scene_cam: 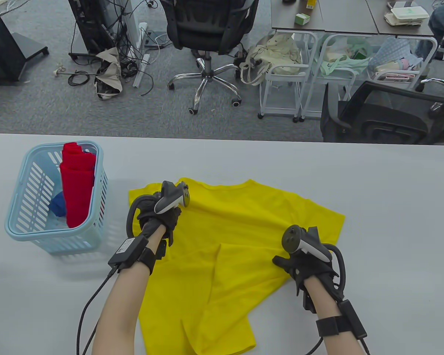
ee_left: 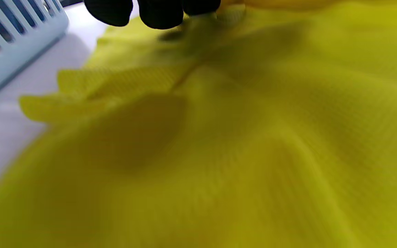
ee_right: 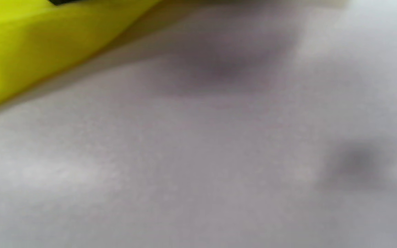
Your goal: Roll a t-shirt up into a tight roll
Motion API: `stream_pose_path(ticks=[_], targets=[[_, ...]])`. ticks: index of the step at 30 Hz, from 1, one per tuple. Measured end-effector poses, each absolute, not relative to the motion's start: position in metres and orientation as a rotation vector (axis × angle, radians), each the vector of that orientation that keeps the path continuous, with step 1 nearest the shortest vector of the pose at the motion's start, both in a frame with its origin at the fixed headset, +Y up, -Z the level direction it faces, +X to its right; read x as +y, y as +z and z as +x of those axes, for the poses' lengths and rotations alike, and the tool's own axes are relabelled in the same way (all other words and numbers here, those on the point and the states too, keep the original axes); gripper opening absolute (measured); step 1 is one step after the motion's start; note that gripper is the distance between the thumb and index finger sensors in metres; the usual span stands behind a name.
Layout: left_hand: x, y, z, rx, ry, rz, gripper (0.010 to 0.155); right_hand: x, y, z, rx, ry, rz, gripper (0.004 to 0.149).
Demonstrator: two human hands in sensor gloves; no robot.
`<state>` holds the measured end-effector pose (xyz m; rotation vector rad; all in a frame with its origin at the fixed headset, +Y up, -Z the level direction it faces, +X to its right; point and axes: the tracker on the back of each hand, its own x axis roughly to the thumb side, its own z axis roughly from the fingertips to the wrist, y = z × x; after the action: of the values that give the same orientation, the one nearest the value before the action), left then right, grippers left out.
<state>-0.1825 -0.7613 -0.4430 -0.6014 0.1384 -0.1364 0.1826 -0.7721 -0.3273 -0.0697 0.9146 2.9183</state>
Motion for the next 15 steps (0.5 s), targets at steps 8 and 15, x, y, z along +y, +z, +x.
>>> stream_pose_path(ticks=[8,15], targets=[[-0.768,-0.448,-0.201,0.257,-0.281,-0.536,0.073,-0.772,-0.332,0.201,0.914,2.884,-0.15,0.098],[-0.745,-0.428,-0.191,0.153,-0.353,-0.444,0.069,-0.773,-0.335,0.22,0.796,2.845,-0.266,0.096]])
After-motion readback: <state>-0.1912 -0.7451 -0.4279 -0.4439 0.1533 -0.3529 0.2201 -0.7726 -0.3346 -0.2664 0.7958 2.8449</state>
